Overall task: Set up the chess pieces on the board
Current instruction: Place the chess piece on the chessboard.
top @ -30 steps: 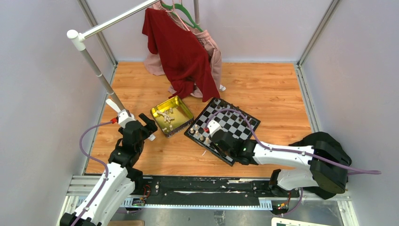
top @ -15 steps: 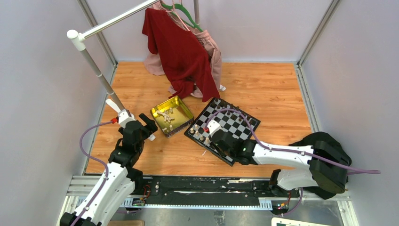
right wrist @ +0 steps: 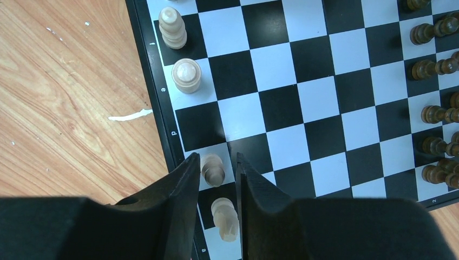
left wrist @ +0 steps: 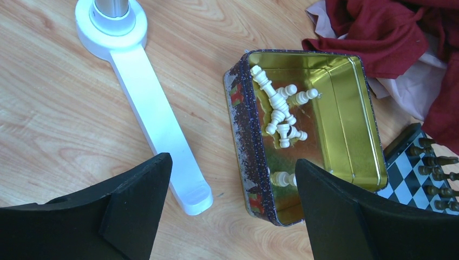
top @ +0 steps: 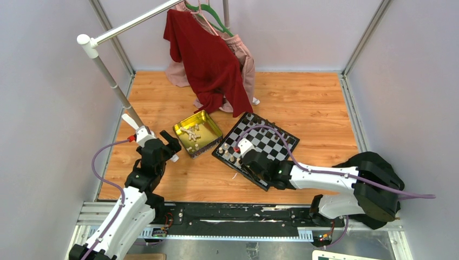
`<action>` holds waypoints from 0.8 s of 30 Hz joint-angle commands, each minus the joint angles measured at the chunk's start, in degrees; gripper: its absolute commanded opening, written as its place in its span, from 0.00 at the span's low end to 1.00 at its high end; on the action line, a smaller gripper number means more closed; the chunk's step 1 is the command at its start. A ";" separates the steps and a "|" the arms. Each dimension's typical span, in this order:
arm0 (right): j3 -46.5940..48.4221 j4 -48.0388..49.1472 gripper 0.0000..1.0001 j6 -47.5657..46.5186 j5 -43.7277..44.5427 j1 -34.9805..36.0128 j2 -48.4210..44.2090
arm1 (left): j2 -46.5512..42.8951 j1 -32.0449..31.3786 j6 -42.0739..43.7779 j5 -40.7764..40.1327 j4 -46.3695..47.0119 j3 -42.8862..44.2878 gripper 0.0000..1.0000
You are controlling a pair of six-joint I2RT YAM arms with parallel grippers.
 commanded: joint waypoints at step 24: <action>20.35 -5.35 0.41 -8.90 0.23 1.78 5.38 | -2.57 -0.14 -0.89 -0.29 -0.14 1.80 0.90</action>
